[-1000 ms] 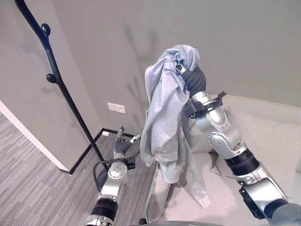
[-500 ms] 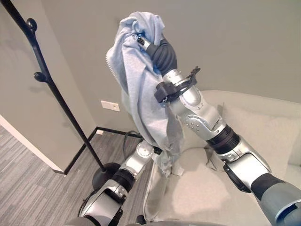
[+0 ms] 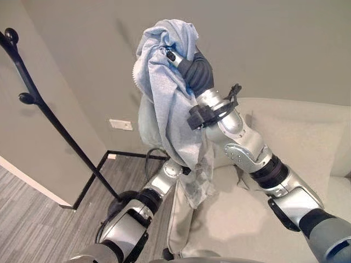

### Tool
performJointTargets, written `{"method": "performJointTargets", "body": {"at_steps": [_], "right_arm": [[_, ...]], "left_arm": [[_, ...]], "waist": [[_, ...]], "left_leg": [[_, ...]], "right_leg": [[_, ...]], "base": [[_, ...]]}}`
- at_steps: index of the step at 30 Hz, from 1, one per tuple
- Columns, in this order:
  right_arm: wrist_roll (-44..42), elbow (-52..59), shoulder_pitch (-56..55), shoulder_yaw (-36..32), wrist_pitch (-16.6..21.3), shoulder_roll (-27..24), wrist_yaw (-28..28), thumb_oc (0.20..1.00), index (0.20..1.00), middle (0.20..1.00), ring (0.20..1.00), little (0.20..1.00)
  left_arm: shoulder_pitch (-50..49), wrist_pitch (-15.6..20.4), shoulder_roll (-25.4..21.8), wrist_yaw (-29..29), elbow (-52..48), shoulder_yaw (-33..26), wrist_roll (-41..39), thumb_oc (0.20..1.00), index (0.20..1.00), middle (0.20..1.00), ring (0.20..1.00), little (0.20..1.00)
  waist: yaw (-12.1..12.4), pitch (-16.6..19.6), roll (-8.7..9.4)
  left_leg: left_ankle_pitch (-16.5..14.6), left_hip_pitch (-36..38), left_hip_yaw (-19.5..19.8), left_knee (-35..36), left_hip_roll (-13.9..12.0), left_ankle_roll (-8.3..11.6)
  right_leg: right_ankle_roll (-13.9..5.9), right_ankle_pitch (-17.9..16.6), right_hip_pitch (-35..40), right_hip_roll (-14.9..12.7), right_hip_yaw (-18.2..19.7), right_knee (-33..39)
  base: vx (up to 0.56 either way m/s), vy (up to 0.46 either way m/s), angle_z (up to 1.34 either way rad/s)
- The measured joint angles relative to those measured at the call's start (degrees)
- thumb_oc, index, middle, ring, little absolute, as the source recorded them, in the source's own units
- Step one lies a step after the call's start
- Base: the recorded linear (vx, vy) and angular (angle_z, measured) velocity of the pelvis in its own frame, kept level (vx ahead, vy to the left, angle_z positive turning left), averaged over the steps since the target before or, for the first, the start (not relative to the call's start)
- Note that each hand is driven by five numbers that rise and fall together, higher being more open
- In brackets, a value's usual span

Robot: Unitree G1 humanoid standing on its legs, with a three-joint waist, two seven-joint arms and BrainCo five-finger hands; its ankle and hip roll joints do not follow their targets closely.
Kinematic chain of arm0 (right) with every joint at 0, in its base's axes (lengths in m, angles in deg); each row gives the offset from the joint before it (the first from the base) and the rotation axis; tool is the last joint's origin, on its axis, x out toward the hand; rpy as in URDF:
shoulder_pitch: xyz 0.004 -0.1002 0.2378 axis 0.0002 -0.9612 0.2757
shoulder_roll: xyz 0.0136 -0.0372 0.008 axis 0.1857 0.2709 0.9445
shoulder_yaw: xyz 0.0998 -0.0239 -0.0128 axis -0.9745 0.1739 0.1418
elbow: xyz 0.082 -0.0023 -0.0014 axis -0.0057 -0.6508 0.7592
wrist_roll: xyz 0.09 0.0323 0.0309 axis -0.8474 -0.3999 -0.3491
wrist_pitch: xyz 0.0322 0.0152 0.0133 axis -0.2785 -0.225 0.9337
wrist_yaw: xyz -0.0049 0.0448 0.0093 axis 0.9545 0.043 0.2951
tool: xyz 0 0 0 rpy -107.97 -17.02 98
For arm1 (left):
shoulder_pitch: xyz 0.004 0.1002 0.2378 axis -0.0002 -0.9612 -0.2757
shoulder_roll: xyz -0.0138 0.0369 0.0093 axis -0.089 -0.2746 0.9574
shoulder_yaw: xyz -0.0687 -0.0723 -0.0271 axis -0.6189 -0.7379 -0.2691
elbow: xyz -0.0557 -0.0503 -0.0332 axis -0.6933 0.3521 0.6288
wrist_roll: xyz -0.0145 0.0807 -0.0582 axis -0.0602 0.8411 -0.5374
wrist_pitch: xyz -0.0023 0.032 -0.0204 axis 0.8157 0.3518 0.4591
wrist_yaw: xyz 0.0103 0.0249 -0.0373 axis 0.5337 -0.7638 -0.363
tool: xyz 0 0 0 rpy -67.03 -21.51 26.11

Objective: Hang the clothes on the sofa on the clothes rack.

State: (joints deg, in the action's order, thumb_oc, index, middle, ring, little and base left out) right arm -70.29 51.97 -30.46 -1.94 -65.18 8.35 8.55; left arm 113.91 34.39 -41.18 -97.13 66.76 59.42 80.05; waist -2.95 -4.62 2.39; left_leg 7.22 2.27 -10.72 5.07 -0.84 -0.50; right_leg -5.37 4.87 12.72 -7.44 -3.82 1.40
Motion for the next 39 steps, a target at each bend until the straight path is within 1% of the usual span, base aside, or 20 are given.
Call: {"method": "performJointTargets", "body": {"at_steps": [6, 11, 18, 21, 22, 24, 26, 27, 28, 29, 30, 31, 32, 33, 34, 35, 36, 37, 38, 39], "right_arm": [[2.2, 6.8, -9.8, -3.1, 0.1, -3.0, -0.7, 0.2, 0.2, 0.2, 0.2, 0.2], [4.9, 13.6, -17.2, -5.0, 0.6, -5.7, -2.8, 0.2, 0.2, 0.2, 0.2, 0.2], [15.7, 16.6, -33.3, -21.4, 1.5, 0.4, -5.2, 0.2, 0.2, 0.2, 0.2, 0.2], [15.6, 16.5, -36.9, -21.9, 0.7, 1.2, -6.0, 0.2, 0.2, 0.2, 0.2, 0.2], [15.6, 16.5, -37.7, -22.1, 0.5, 1.3, -6.8, 0.2, 0.2, 0.2, 0.2, 0.2], [15.6, 16.3, -39.9, -22.8, 0.1, 2.3, -8.0, 0.2, 0.2, 0.2, 0.2, 0.2], [15.5, 14.8, -42.3, -24.7, -0.3, 0.9, -9.3, 0.2, 0.2, 0.2, 0.2, 0.2], [15.6, 14.4, -43.5, -25.8, -0.1, 0.6, -9.8, 0.2, 0.2, 0.2, 0.2, 0.2], [15.6, 13.4, -49.3, -30.5, -0.5, -0.1, -9.9, 0.2, 0.2, 0.2, 0.2, 0.2], [15.5, 12.5, -51.6, -32.9, -1.4, -0.4, -9.2, 0.2, 0.2, 0.2, 0.2, 0.2], [15.5, 12.3, -54.4, -33.0, -0.6, -3.0, -9.5, 0.2, 0.2, 0.2, 0.2, 0.2], [15.5, 12.7, -56.9, -31.5, -3.3, 1.8, -9.1, 0.2, 0.2, 0.2, 0.2, 0.2], [15.5, 13.1, -54.0, -28.1, -4.9, 6.0, -9.2, 0.2, 0.2, 0.2, 0.2, 0.2], [15.5, 10.7, -51.9, -23.0, -4.5, 5.8, -10.2, 0.2, 0.2, 0.2, 0.2, 0.2], [15.6, 12.7, -52.7, -22.4, -6.1, 6.9, -11.6, 0.2, 0.2, 0.2, 0.2, 0.2], [15.6, 16.9, -54.8, -25.5, -4.4, 12.6, -11.2, 0.2, 0.2, 0.2, 0.2, 0.2], [15.6, 17.6, -50.9, -24.5, -4.7, 14.9, -12.0, 0.2, 0.2, 0.2, 0.2, 0.2], [15.6, 23.0, -53.3, -24.8, -4.9, 14.8, -12.2, 0.2, 0.2, 0.2, 0.2, 0.2], [15.6, 24.8, -55.2, -25.6, -3.7, 13.1, -12.0, 0.2, 0.2, 0.2, 0.2, 0.2], [15.6, 23.1, -54.0, -26.9, -3.2, 11.3, -11.8, 0.2, 0.2, 0.2, 0.2, 0.2]], "left_arm": [[-10.4, -0.9, -1.4, -0.1, -6.3, -5.9, 0.1, 0.2, 0.2, 0.2, 0.2, 0.2], [-15.8, -1.8, -6.9, -1.6, -14.0, -10.8, 3.6, 0.2, 0.2, 0.2, 0.2, 0.2], [-20.9, -1.2, -12.0, -4.9, -25.5, -19.4, 11.5, 0.2, 0.2, 0.2, 0.2, 0.2], [-21.9, -1.2, -12.2, -4.8, -26.6, -22.2, 11.6, 0.2, 0.2, 0.2, 0.2, 0.2], [-21.7, -1.1, -12.3, -4.7, -26.4, -22.3, 11.6, 0.2, 0.2, 0.2, 0.2, 0.2], [-18.9, -0.9, -12.6, -4.0, -23.2, -21.8, 11.5, 0.2, 0.2, 0.2, 0.2, 0.2], [-16.5, -0.9, -12.0, -3.1, -20.5, -20.2, 11.3, 0.2, 0.2, 0.2, 0.2, 0.2], [-15.8, -0.9, -11.5, -2.4, -19.8, -19.1, 11.4, 0.2, 0.2, 0.2, 0.2, 0.2], [-14.7, -0.8, -8.6, 0.3, -19.9, -14.0, 11.4, 0.2, 0.2, 0.2, 0.2, 0.2], [-14.8, -0.6, -6.3, 0.8, -20.1, -12.0, 11.4, 0.2, 0.2, 0.2, 0.2, 0.2], [-16.4, 0.6, -3.5, 1.8, -19.5, -11.0, 11.4, 0.2, 0.2, 0.2, 0.2, 0.2], [-17.7, 0.6, -4.4, 1.9, -20.2, -11.6, 11.4, 0.2, 0.2, 0.2, 0.2, 0.2], [-17.4, -0.3, -6.4, 2.2, -19.4, -12.4, 11.4, 0.2, 0.2, 0.2, 0.2, 0.2], [-17.0, -0.7, -8.5, 1.6, -18.2, -9.8, 11.0, 0.2, 0.2, 0.2, 0.2, 0.2], [-17.5, -0.1, -10.8, 2.8, -19.4, -9.6, 11.3, 0.2, 0.2, 0.2, 0.2, 0.2], [-18.5, 0.8, -12.7, 1.8, -23.6, -10.1, 11.0, 0.2, 0.2, 0.2, 0.2, 0.2], [-21.3, 1.6, -17.5, 1.5, -27.1, -11.8, 11.4, 0.2, 0.2, 0.2, 0.2, 0.2], [-22.0, 1.3, -18.1, 1.2, -26.7, -13.1, 11.3, 0.2, 0.2, 0.2, 0.2, 0.2], [-21.8, 1.2, -19.0, 1.0, -26.3, -13.8, 11.4, 0.2, 0.2, 0.2, 0.2, 0.2], [-21.8, 1.2, -20.0, 1.1, -26.3, -13.6, 11.4, 0.2, 0.2, 0.2, 0.2, 0.2]], "waist": [[0.3, 0.0, -0.02], [1.7, -0.4, -0.39], [5.1, -2.5, -0.95], [5.1, -3.8, -0.12], [4.9, -4.4, 1.47], [3.0, -5.1, 5.72], [1.7, -4.6, 6.13], [0.9, -4.8, 5.53], [-1.4, -4.6, 3.56], [-2.4, -4.6, 2.25], [-2.7, -3.1, -0.92], [-2.3, -2.7, 1.14], [-1.8, -3.3, 1.91], [-0.2, -3.0, 0.95], [3.1, -3.0, 0.43], [2.5, -1.1, 3.55], [3.0, -2.1, 2.25], [3.0, -4.5, -2.95], [2.1, -5.6, -5.37], [1.2, -5.3, -4.76]], "left_leg": [[-0.1, 0.0, 0.3, 0.0, 0.0, 0.26], [0.1, -0.2, 0.8, 0.0, -0.2, 0.52], [0.0, -2.5, 2.8, 0.4, -0.1, 0.36], [-0.5, -2.3, -0.7, 0.4, -0.8, 0.19], [-0.8, -2.3, -1.2, -0.3, -1.1, 0.6], [-4.3, -7.7, -2.1, -15.3, -5.9, -0.85], [-9.4, -11.3, 2.5, -27.2, -16.1, 3.48], [-10.3, -11.8, 5.1, -28.5, -19.6, 6.48], [-8.7, -10.8, 8.6, -24.9, -27.9, 11.56], [-4.9, -9.6, 8.3, -20.5, -28.9, 9.05], [-3.7, -10.3, 8.7, -20.5, -28.1, 11.37], [-13.1, -10.1, 7.7, -23.6, -21.7, 14.93], [-14.4, -11.9, 7.2, -28.3, -18.0, 13.07], [-16.1, -9.7, 6.4, -28.7, -15.2, 11.95], [-14.7, -11.0, 1.0, -33.0, -14.6, 6.59], [-14.8, -10.6, -4.8, -28.1, -9.0, -0.46], [-15.6, -6.8, -9.0, -23.6, -9.7, 0.53], [-12.9, -2.5, -9.2, -18.4, -12.5, -0.19], [-8.0, 0.2, -8.3, -14.5, -12.9, -0.61], [-5.7, 2.0, -6.9, -12.8, -11.1, 0.02]], "right_leg": [[0.03, 0.1, 0.1, 0.1, -0.2, 0.1], [0.01, 0.1, 0.0, 0.7, -0.5, 0.4], [0.22, -0.2, 1.1, 0.9, -4.8, 1.3], [0.63, -0.1, 1.6, 0.6, -5.9, 1.4], [1.15, -0.5, 1.5, -0.3, -6.8, 1.4], [0.98, -0.7, 1.2, -2.2, -8.5, 1.5], [0.22, -0.9, 1.0, -2.1, -8.1, 1.3], [-0.19, -0.9, 0.9, -1.8, -8.0, 1.0], [-2.54, -1.5, -0.1, -4.7, -7.7, -0.3], [-2.89, -1.6, 0.4, -7.0, -8.7, -1.4], [-5.08, -2.8, -0.6, -11.2, -10.3, -4.2], [-3.23, -5.8, -1.5, -18.0, -9.2, -7.9], [3.84, -11.1, -1.5, -21.1, -9.2, -8.1], [6.96, -21.9, -1.6, -21.5, -10.6, -8.6], [5.47, -34.6, -1.2, -21.9, -11.1, -9.0], [5.32, -34.8, -2.2, -24.4, -12.7, -11.5], [8.21, -29.7, -7.1, -23.8, -12.4, -14.1], [11.46, -21.4, -9.2, -16.3, -15.5, -16.7], [10.07, -16.0, -9.7, -10.0, -15.4, -16.5], [9.67, -17.0, -9.0, -8.8, -14.9, -18.8]], "base": [[-0.07, -0.063, 0.03], [-0.1, -0.062, 0.05], [-0.1, 0.026, 0.3], [-0.06, 0.138, 0.16], [-0.13, 0.378, 0.19], [-0.11, 0.385, 0.15], [-0.07, 0.418, -0.08], [-0.03, 0.334, 0.03], [-0.03, 0.954, 0.2], [0.02, 1.08, 0.45], [0.02, 1.084, 0.7], [-0.02, 1.012, 0.59], [-0.05, 0.771, 0.51], [-0.14, 1.299, 0.31], [-0.18, 1.13, 1.18], [-0.21, 1.176, 0.48], [-0.18, 0.791, 0.18], [-0.17, 0.581, -0.52], [-0.23, 0.656, 0.15], [-0.2, 0.661, 0.21]]}}
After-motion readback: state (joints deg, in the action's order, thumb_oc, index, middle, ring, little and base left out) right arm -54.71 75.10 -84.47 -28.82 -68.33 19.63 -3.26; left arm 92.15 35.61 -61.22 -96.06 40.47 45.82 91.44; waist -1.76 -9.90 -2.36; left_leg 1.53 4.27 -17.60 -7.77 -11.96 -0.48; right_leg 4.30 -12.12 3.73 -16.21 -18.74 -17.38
